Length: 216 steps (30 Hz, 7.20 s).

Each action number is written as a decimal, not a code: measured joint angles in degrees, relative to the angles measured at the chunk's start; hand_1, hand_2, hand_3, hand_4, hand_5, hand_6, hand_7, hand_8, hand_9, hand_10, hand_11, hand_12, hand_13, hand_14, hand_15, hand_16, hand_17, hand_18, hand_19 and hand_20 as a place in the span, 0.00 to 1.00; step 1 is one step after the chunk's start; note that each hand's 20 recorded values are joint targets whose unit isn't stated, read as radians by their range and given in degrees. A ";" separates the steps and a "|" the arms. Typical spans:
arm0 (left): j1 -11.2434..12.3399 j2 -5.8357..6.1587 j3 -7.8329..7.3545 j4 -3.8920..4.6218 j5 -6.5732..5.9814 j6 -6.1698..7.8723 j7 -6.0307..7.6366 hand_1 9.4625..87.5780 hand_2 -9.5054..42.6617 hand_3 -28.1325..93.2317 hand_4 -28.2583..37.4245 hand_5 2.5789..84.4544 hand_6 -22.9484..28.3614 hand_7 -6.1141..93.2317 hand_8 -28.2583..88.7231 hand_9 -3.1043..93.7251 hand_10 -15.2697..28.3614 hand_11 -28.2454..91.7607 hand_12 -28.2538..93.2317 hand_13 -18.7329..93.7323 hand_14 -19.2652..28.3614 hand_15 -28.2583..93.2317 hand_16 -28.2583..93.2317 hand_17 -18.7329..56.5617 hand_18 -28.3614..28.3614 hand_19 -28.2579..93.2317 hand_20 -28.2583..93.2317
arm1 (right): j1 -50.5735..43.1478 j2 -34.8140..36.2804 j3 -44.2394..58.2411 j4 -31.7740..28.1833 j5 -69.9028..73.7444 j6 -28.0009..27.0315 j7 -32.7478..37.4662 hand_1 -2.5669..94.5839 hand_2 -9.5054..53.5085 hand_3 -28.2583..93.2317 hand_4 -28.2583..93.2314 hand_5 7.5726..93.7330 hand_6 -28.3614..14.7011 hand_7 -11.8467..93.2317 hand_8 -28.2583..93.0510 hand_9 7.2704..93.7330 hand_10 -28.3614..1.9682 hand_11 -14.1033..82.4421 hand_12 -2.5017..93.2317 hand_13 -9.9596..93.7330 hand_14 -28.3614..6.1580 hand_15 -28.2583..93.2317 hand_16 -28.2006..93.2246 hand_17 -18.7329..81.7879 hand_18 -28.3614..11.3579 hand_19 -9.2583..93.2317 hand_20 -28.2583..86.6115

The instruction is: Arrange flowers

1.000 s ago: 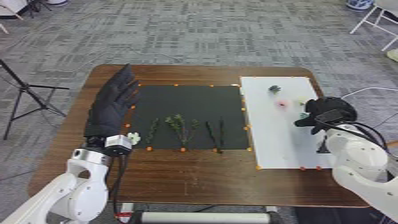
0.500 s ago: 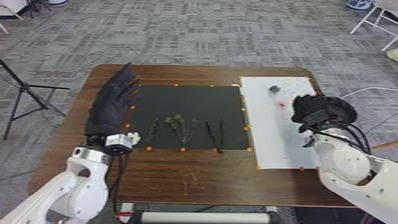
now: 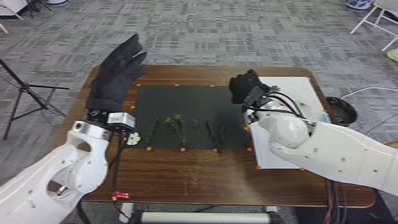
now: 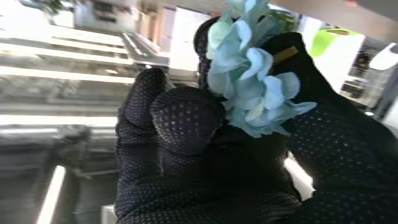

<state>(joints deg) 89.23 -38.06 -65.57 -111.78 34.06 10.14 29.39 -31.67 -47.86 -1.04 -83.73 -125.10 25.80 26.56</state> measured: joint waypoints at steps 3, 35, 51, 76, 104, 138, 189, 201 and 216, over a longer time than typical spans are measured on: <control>-4.86 -0.10 4.19 1.37 0.14 -1.05 0.37 0.20 0.07 0.78 0.02 0.27 0.48 0.21 0.18 0.21 0.56 0.35 0.41 0.28 0.67 0.35 0.31 0.07 0.82 0.49 0.34 | 2.33 -6.10 -0.52 3.53 0.22 -0.34 0.01 0.56 0.00 0.92 0.00 0.81 0.70 0.43 0.23 0.92 0.80 0.36 0.54 0.81 0.74 0.83 0.50 0.47 0.30 0.80 0.66; -17.43 -5.02 11.75 3.01 0.45 -4.58 3.51 0.20 0.07 0.79 0.02 0.28 0.48 0.21 0.18 0.22 0.56 0.34 0.41 0.28 0.68 0.36 0.31 0.07 0.83 0.50 0.34 | 3.81 -33.48 -9.93 16.90 0.53 4.02 -0.79 0.56 0.00 0.89 0.00 0.77 0.75 0.42 0.21 0.91 0.85 0.27 0.49 0.79 0.71 0.89 0.48 0.45 0.31 0.79 0.66; -17.21 -4.85 11.47 2.26 0.38 -4.49 4.71 0.20 0.06 0.79 0.02 0.28 0.48 0.21 0.18 0.22 0.57 0.34 0.41 0.28 0.68 0.36 0.31 0.07 0.83 0.50 0.33 | 3.66 -33.53 -9.29 14.46 -0.18 0.12 0.35 0.44 0.00 0.91 0.00 0.58 0.71 0.34 0.11 0.67 0.72 0.38 0.23 0.70 0.68 0.92 0.46 0.39 0.29 0.78 0.67; -16.60 -6.25 9.84 3.45 0.40 -5.75 4.78 0.20 0.07 0.79 0.02 0.28 0.48 0.21 0.19 0.22 0.56 0.34 0.41 0.28 0.67 0.35 0.31 0.07 0.83 0.49 0.33 | 0.78 -30.10 0.56 9.91 -2.47 -27.98 -11.87 0.61 0.17 0.97 0.00 0.34 0.74 0.29 0.11 0.39 0.95 0.29 0.10 0.68 0.65 0.97 0.51 0.33 0.29 1.00 0.50; -13.12 -5.42 7.38 2.10 0.40 -5.24 4.41 0.20 0.07 0.78 0.02 0.28 0.48 0.21 0.19 0.22 0.56 0.34 0.41 0.29 0.67 0.35 0.31 0.07 0.83 0.49 0.33 | 3.06 -24.44 -1.96 3.53 -2.48 -29.82 -11.84 0.50 0.15 1.00 0.06 0.48 0.74 0.34 0.10 0.52 0.80 0.31 0.14 0.74 0.63 0.99 0.46 0.42 0.27 0.88 0.60; -19.26 -6.17 12.72 3.77 0.38 -4.37 5.17 0.20 0.07 0.79 0.02 0.28 0.48 0.21 0.19 0.22 0.57 0.34 0.41 0.29 0.67 0.35 0.31 0.07 0.83 0.49 0.33 | 4.43 -34.14 0.85 19.10 -0.65 -35.42 -12.40 0.47 0.28 1.00 0.29 0.20 0.69 0.30 0.10 0.24 0.96 0.33 0.02 0.64 0.50 0.98 0.49 0.37 0.19 1.00 0.53; -14.45 -5.61 8.29 2.00 0.42 -4.06 5.26 0.20 0.07 0.79 0.02 0.28 0.47 0.21 0.18 0.22 0.56 0.34 0.41 0.29 0.67 0.35 0.31 0.07 0.83 0.49 0.33 | 5.02 -27.25 -1.09 6.99 -1.06 -23.12 -20.40 0.52 0.19 1.00 0.18 0.16 0.64 0.28 0.12 0.18 0.92 0.29 0.06 0.62 0.53 0.98 0.49 0.35 0.23 1.00 0.51; -18.84 -6.46 11.80 2.70 0.37 -4.14 6.69 0.20 0.07 0.79 0.02 0.28 0.47 0.21 0.18 0.22 0.56 0.34 0.41 0.29 0.67 0.35 0.31 0.07 0.83 0.49 0.33 | 5.98 -29.90 -4.80 10.55 -2.75 -26.25 -20.09 0.52 0.21 1.00 0.19 0.19 0.66 0.29 0.11 0.20 0.94 0.31 0.05 0.63 0.52 0.99 0.49 0.35 0.22 1.00 0.52; -18.68 -6.47 11.31 2.21 0.36 -4.30 6.98 0.20 0.07 0.79 0.02 0.28 0.47 0.21 0.18 0.22 0.56 0.34 0.41 0.29 0.67 0.35 0.31 0.07 0.83 0.49 0.33 | 7.46 -32.66 -8.94 13.48 -3.07 -27.20 -13.93 0.52 0.20 1.00 0.19 0.23 0.66 0.29 0.11 0.22 0.86 0.30 0.05 0.64 0.53 0.99 0.49 0.37 0.21 1.00 0.52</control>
<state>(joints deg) 70.56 -44.53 -54.26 -109.57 34.42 5.84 36.37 -24.22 -80.51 -9.98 -70.24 -128.16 -1.40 12.62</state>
